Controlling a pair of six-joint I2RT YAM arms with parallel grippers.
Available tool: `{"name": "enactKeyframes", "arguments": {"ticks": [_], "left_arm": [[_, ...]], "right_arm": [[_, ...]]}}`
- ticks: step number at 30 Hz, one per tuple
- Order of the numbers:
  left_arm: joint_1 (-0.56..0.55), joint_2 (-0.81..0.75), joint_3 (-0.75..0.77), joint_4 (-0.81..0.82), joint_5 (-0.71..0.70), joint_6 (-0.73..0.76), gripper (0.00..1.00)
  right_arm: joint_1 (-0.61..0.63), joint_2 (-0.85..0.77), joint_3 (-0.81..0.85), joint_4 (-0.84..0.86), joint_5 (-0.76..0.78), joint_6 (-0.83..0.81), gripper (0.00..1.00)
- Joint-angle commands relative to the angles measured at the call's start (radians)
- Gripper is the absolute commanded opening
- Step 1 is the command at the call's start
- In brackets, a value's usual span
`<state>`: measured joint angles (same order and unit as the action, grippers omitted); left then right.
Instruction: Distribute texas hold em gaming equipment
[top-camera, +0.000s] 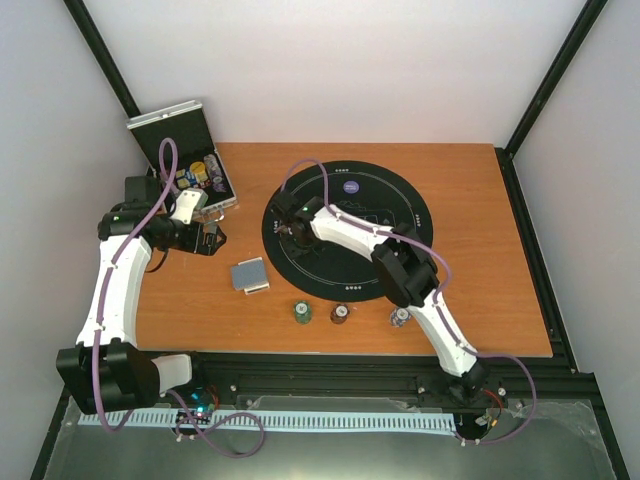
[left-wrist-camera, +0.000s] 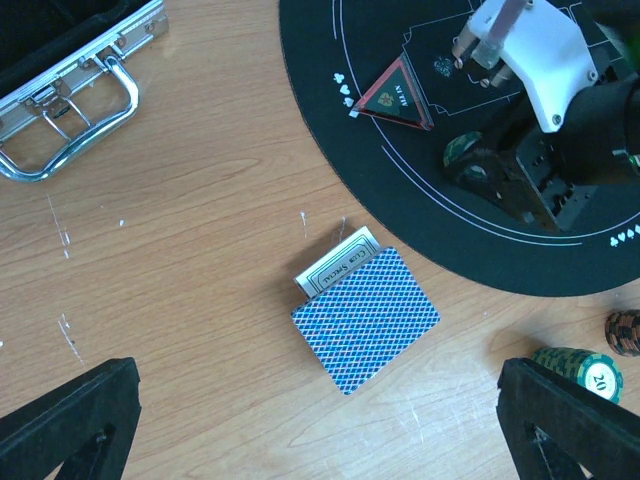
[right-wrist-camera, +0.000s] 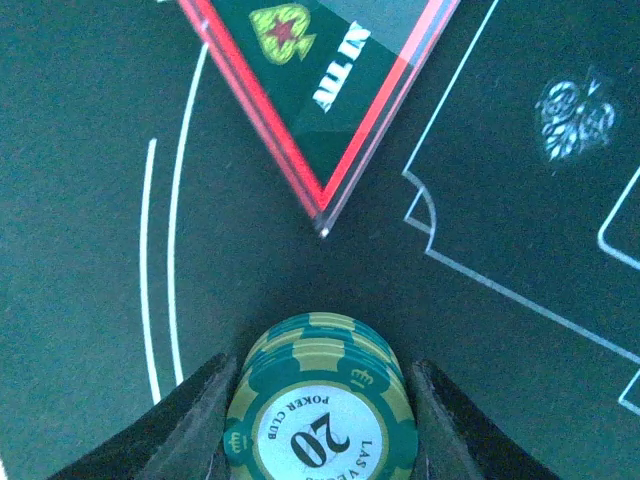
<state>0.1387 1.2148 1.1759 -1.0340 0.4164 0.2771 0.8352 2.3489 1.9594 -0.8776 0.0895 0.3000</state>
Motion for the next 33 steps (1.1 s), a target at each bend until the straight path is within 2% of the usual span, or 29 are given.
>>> {"name": "enactKeyframes", "arguments": {"ticks": [1, 11, 15, 18, 22, 27, 33], "left_arm": [[0.006, 0.001, 0.038, -0.015, 0.013, 0.003, 1.0], [0.006, -0.003, 0.031, -0.008, 0.011, 0.011, 1.0], [0.006, -0.001, 0.029, -0.008, 0.012, 0.011, 1.0], [0.005, -0.001, 0.028, -0.008, 0.013, 0.013, 1.0], [0.005, 0.0, 0.023, -0.012, 0.026, 0.017, 1.0], [0.005, -0.001, 0.012, -0.009, 0.014, 0.019, 1.0], [0.006, -0.005, 0.011, -0.01, 0.017, 0.02, 1.0]], "right_arm": [[-0.028, 0.041, 0.07, -0.016, -0.023, -0.021, 0.26], [-0.028, 0.093, 0.093, -0.006, -0.026, -0.01, 0.3], [-0.028, 0.089, 0.101, -0.016, -0.017, -0.009, 0.47], [-0.028, 0.069, 0.107, -0.033, -0.002, -0.011, 0.54], [-0.028, 0.008, 0.107, -0.047, 0.025, -0.015, 0.66], [-0.007, -0.095, 0.073, -0.068, 0.047, -0.015, 0.68], [0.108, -0.296, -0.166, -0.024, 0.071, 0.037, 0.71]]}}
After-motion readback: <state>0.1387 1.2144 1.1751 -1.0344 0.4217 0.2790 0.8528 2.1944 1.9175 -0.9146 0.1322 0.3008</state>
